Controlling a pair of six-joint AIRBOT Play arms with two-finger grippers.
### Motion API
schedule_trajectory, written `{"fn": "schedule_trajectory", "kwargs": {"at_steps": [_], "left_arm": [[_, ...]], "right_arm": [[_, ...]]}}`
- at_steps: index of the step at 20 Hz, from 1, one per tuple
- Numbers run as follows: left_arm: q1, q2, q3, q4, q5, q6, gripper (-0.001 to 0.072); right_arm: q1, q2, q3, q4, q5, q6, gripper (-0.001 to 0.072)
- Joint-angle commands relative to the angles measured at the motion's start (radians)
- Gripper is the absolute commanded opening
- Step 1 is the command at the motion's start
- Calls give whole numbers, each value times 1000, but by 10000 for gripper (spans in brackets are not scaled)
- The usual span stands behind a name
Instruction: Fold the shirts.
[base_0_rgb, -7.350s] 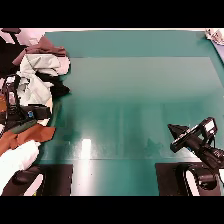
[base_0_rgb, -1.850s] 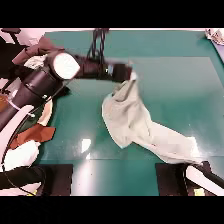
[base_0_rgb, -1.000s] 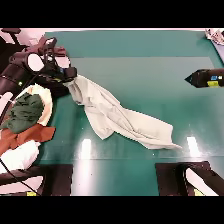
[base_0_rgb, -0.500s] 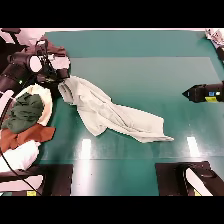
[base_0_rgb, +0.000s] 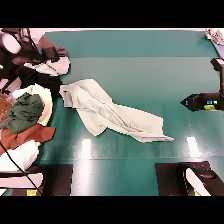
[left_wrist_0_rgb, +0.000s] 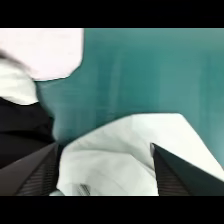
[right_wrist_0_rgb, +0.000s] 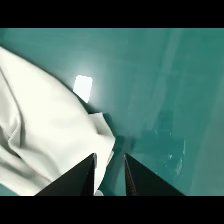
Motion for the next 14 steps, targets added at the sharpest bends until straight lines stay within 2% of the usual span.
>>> {"fn": "schedule_trajectory", "kwargs": {"at_steps": [1,2,3,4,5,6,8,9,11,14], "left_arm": [[15,48,71,-135,-328,149,661],[15,77,24,-167,-390,175,660],[15,129,-62,-228,-383,195,658],[15,184,-155,-262,-361,209,561],[15,244,-261,-276,-341,222,420],[15,292,-358,-277,-325,221,372],[15,356,-544,-291,-338,221,371],[15,378,-635,-331,-321,236,372],[15,403,-785,-458,-219,274,543],[15,404,-937,-659,-38,361,553]], "right_arm": [[-41,1,-4,-12,-37,1,270],[-59,1,-4,-10,-41,1,270],[-71,0,-4,-10,-47,1,270],[-72,1,-4,-10,-45,1,270],[-71,1,-4,-9,-40,2,270],[-61,0,-4,-10,-37,2,270],[-31,0,-4,-8,-35,3,290],[-12,0,-4,-9,-26,3,363],[2,0,-4,-9,0,7,388],[0,1,-4,-6,17,41,388]]}}
